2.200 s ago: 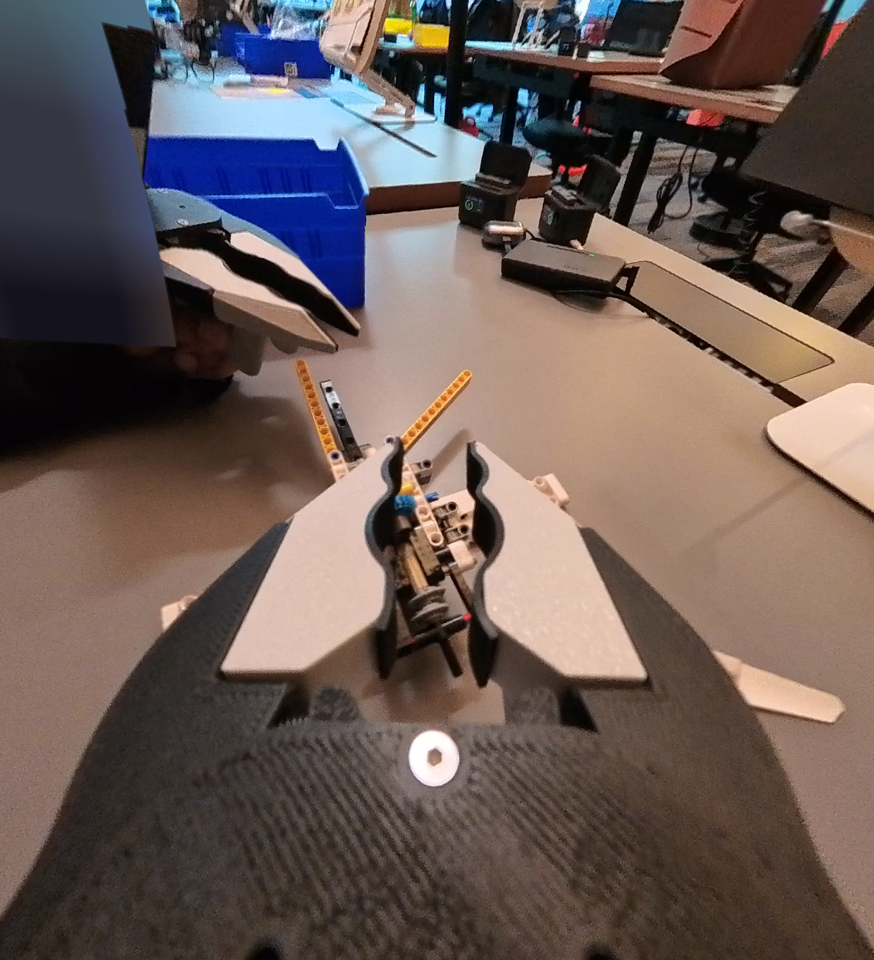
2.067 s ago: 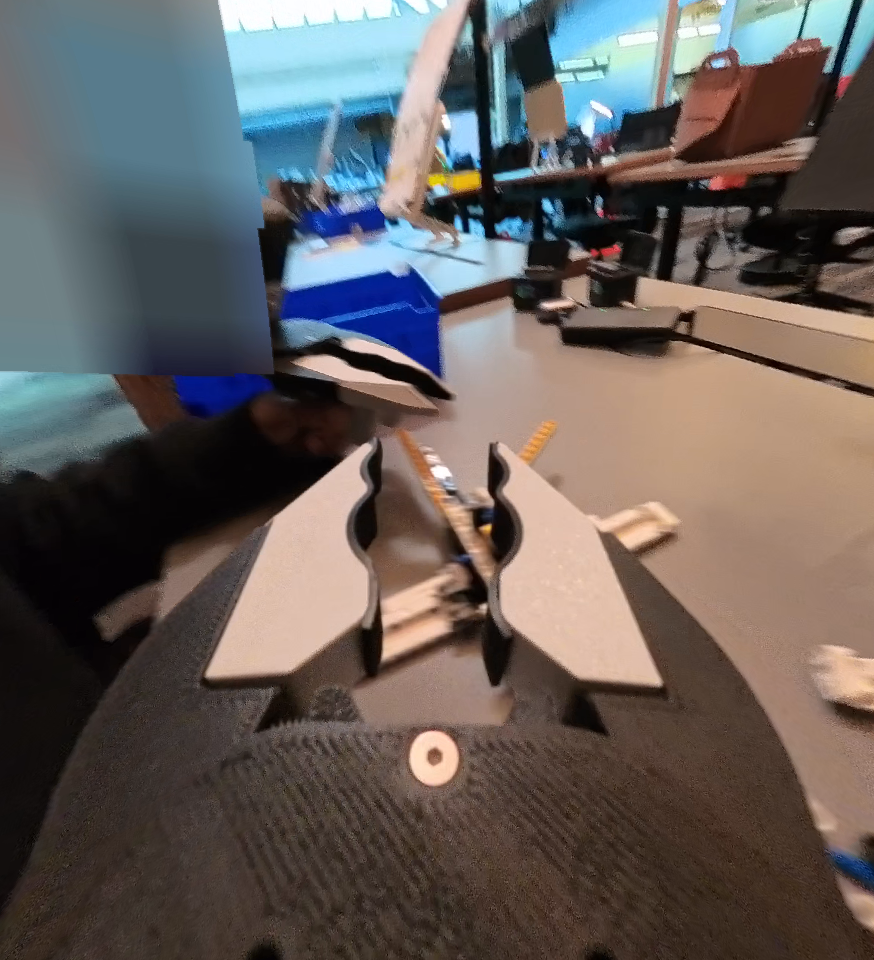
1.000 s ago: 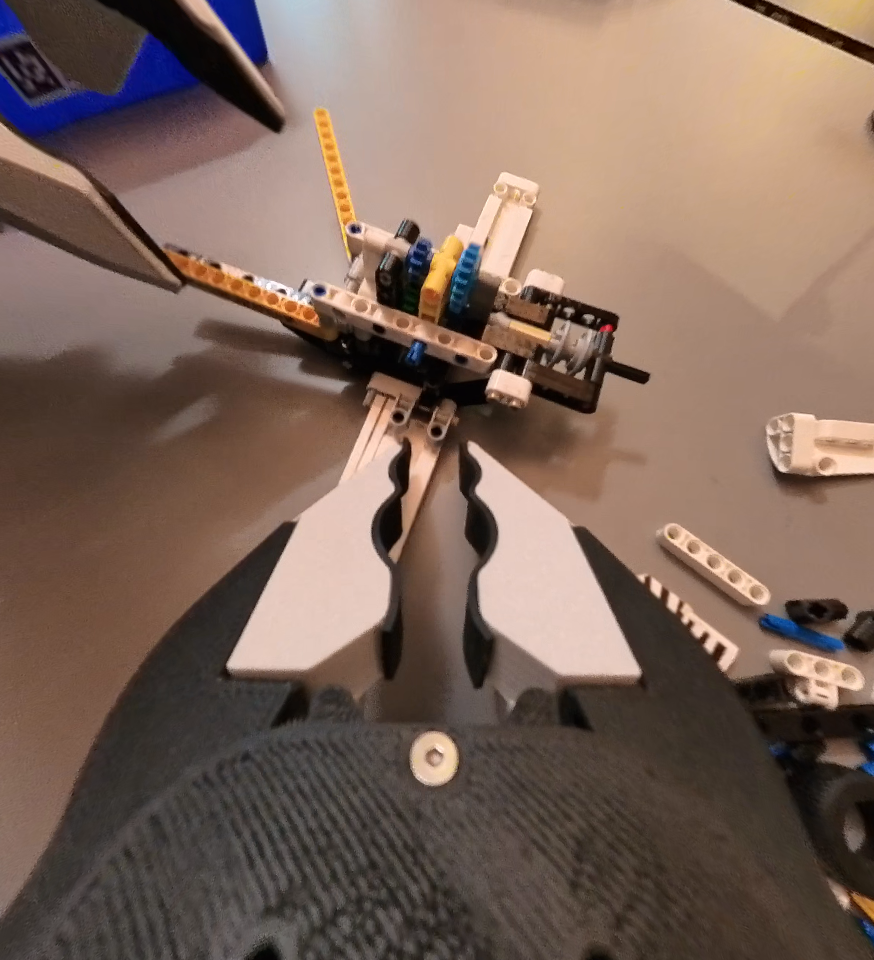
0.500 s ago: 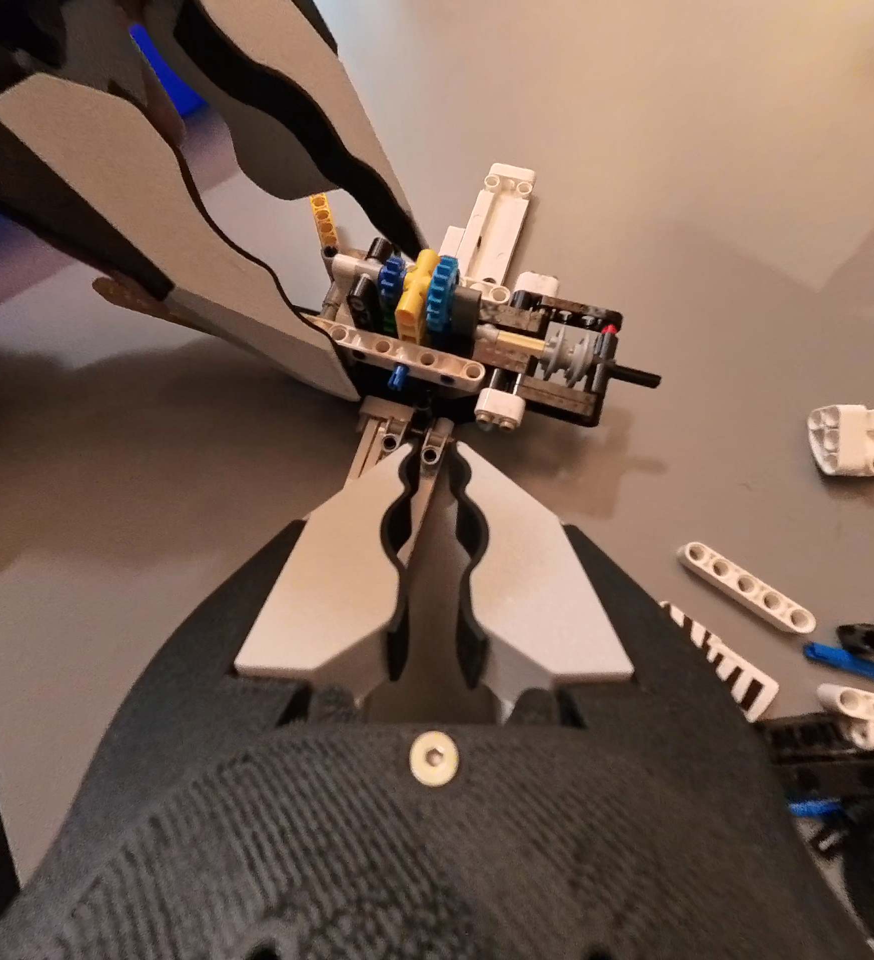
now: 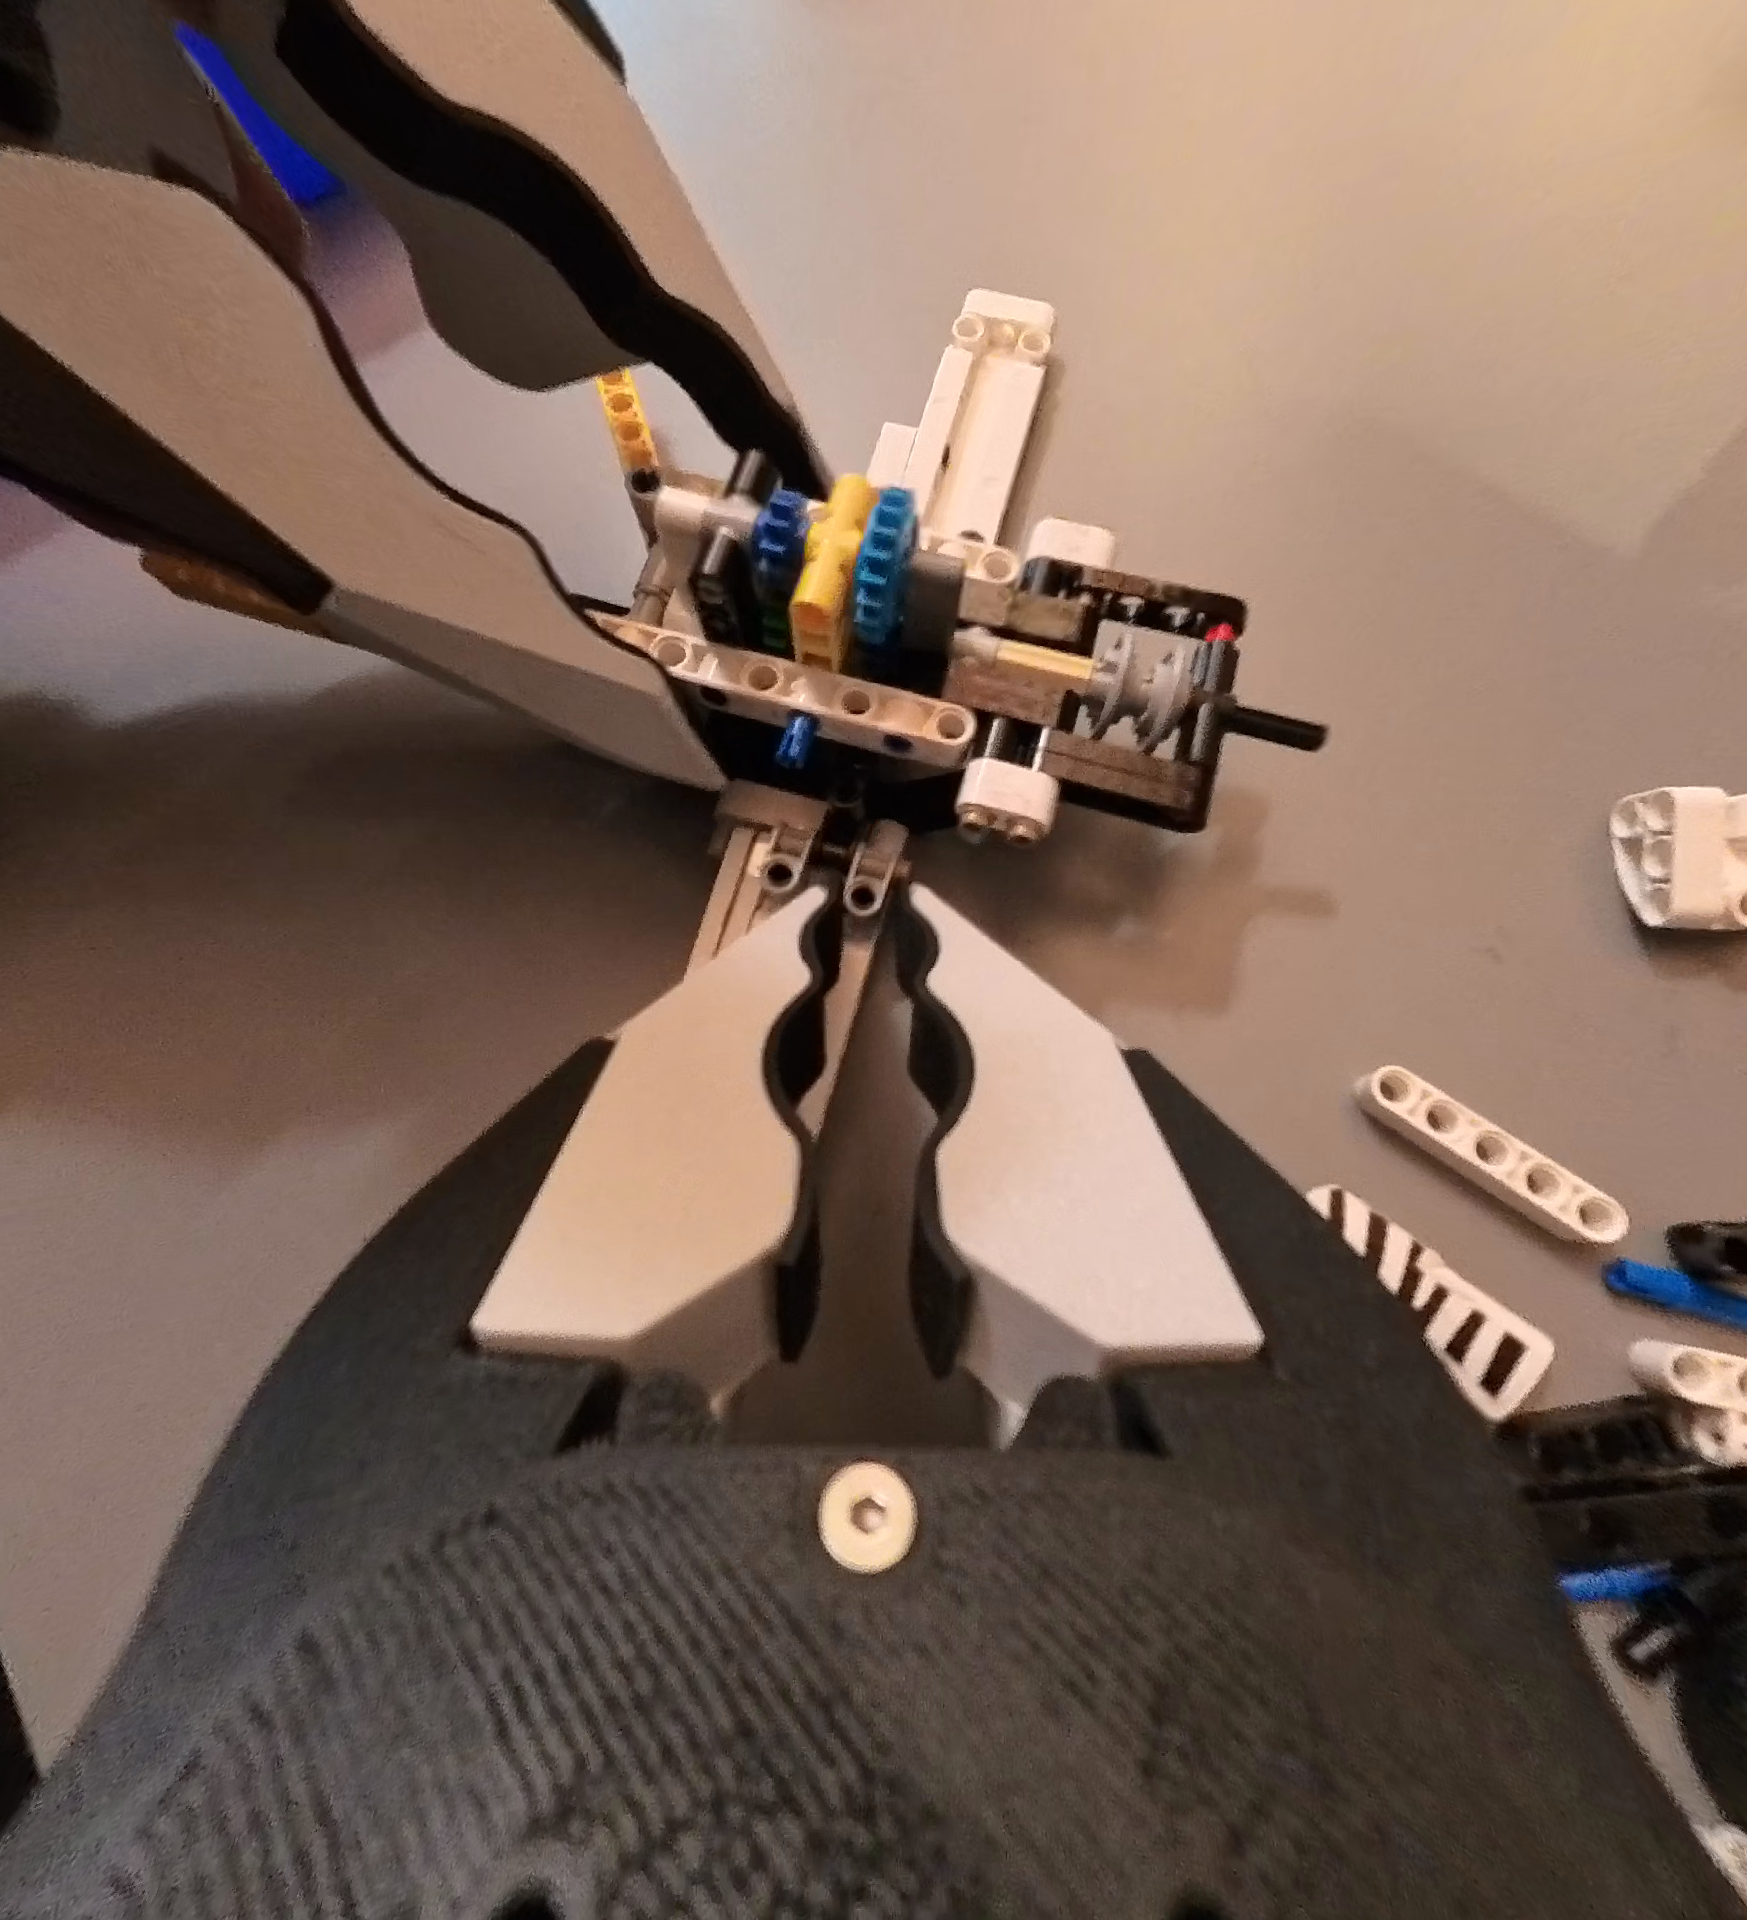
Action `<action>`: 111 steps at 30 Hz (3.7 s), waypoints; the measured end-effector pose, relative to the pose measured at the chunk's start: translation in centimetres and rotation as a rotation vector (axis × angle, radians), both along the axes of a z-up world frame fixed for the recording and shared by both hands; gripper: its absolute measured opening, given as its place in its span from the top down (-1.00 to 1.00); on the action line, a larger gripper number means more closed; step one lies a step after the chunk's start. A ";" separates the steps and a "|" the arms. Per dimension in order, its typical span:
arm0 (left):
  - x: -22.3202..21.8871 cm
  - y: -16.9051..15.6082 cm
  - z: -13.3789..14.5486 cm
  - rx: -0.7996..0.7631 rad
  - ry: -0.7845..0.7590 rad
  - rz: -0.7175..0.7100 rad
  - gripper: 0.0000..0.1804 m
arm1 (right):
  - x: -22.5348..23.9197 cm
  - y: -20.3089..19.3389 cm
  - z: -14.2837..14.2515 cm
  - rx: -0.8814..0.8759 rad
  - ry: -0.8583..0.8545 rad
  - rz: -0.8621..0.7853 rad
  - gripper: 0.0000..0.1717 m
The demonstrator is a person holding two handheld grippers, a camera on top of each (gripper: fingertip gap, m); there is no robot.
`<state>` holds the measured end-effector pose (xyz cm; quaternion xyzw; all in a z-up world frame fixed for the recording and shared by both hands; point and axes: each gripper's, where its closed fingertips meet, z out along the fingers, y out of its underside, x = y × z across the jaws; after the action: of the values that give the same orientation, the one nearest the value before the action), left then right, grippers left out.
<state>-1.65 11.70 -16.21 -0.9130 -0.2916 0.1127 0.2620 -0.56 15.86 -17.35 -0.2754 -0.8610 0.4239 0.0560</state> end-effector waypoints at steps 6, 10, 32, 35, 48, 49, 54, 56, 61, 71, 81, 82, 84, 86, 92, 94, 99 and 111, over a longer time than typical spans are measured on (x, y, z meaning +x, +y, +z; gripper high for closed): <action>0.1 0.1 0.0 -0.010 0.008 -0.023 0.33 | -0.2 0.0 -0.2 0.000 0.005 -0.011 0.94; 0.3 0.0 0.0 -0.039 0.014 -0.029 0.34 | -0.2 0.1 0.1 -0.037 -0.022 -0.013 0.94; -1.5 -2.5 4.6 0.471 -0.068 0.048 0.56 | -0.7 0.5 0.7 0.025 0.159 0.050 0.94; -1.9 -3.2 5.3 0.594 -0.104 0.066 0.55 | -0.8 0.5 0.5 0.028 0.146 0.059 0.94; 1.3 -2.8 0.9 0.338 -0.214 -0.104 0.83 | -1.3 0.6 0.2 0.056 0.158 0.056 0.93; 1.4 -2.8 0.6 0.318 -0.213 -0.103 0.85 | -1.4 0.6 0.2 0.055 0.155 0.051 0.93; 1.5 -2.9 0.6 0.336 -0.256 -0.083 0.88 | -1.6 0.7 0.1 0.026 0.098 0.037 0.94; 1.6 -2.9 0.6 0.330 -0.257 -0.079 0.88 | -1.6 0.7 0.1 0.028 0.099 0.037 0.93; 1.5 -2.8 0.6 0.308 -0.229 -0.082 0.88 | -1.6 0.7 0.1 0.031 0.103 0.035 0.94; 1.4 -2.7 0.6 0.292 -0.195 -0.089 0.88 | -1.7 0.7 0.1 0.036 0.114 0.031 0.93; 1.2 -2.5 -0.2 0.204 -0.135 -0.079 0.86 | -1.7 0.7 0.2 0.040 0.132 0.028 0.93; 1.2 -2.5 -0.2 0.207 -0.137 -0.078 0.86 | -1.7 0.7 0.3 0.040 0.139 0.027 0.93; 1.2 -2.5 -0.2 0.215 -0.144 -0.077 0.86 | -1.7 0.8 0.4 0.041 0.153 0.025 0.92; 1.2 -2.5 -0.2 0.213 -0.139 -0.077 0.86 | -1.7 0.8 0.5 0.043 0.166 0.022 0.91; 1.0 -2.5 -0.1 0.183 -0.095 -0.082 0.86 | -1.7 1.2 0.5 0.047 0.171 0.013 0.89; 0.9 -2.5 -0.1 0.180 -0.088 -0.083 0.85 | -1.7 1.2 0.6 0.043 0.172 0.009 0.89; 1.9 -1.4 1.6 0.323 -0.134 -0.129 0.80 | -1.8 1.4 1.0 0.019 0.182 -0.001 0.88; -0.9 -3.1 4.8 0.534 -0.069 0.029 0.77 | -2.0 1.7 2.1 -0.056 0.188 -0.024 0.88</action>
<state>-2.59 8.58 -11.39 -0.8105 -0.3327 0.0043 0.4820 -2.60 17.57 -15.26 -0.2462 -0.8363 0.4712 0.1340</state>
